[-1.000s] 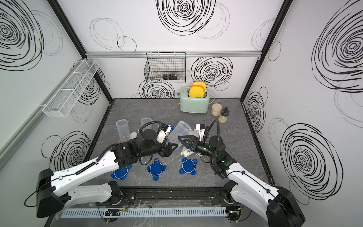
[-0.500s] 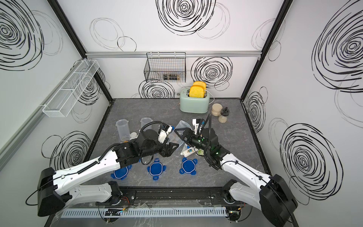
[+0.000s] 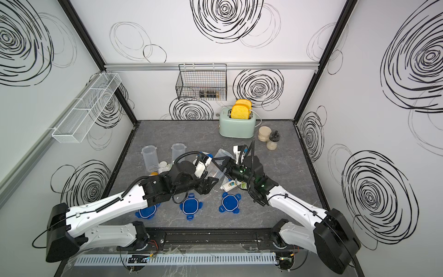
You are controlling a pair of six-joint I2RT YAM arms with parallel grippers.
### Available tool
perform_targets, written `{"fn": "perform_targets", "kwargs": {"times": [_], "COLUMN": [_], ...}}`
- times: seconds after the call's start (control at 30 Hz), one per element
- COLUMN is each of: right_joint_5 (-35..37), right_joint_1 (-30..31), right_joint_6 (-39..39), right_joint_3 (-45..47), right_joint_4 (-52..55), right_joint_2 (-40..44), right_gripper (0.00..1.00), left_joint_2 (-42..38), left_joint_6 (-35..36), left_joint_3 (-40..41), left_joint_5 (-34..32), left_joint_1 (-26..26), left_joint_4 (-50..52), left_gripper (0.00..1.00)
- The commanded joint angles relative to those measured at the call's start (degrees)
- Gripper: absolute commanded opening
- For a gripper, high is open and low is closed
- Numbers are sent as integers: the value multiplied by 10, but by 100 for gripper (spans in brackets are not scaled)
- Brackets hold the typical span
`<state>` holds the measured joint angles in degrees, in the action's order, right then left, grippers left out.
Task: Take out toiletry kits
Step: Place the container at the center of the board.
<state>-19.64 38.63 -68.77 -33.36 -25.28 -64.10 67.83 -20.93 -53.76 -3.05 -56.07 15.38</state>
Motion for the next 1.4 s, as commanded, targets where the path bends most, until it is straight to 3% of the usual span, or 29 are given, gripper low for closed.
{"fn": "perform_targets", "kwargs": {"times": [0.0,0.13,0.4,0.53,0.67,0.8,0.97,1.37], "right_joint_5": [36,48,33,26,35,73,154,230], "right_joint_1": [-5,-16,-76,-116,-154,-190,-206,-298], "right_joint_6": [38,56,95,164,287,408,494,584], "right_joint_3": [5,13,26,10,-37,-99,-154,-252], "right_joint_4": [0,10,32,82,176,278,368,495], "right_joint_2": [18,34,53,60,55,29,-14,-167], "right_gripper": [64,64,63,63,63,62,60,61], "left_joint_2": [-23,-27,-70,-103,-141,-184,-241,-267], "left_joint_6": [5,-2,-17,-22,-22,-21,-20,-23], "left_joint_3": [-5,-7,11,16,26,36,63,95], "left_joint_5": [-9,-20,-44,-71,-91,-102,-114,-100], "left_joint_1": [-12,-17,-23,-18,-6,8,28,33], "left_joint_4": [-3,21,55,80,109,136,147,134], "left_gripper": [87,99,96,96,96,96,96,96]}}
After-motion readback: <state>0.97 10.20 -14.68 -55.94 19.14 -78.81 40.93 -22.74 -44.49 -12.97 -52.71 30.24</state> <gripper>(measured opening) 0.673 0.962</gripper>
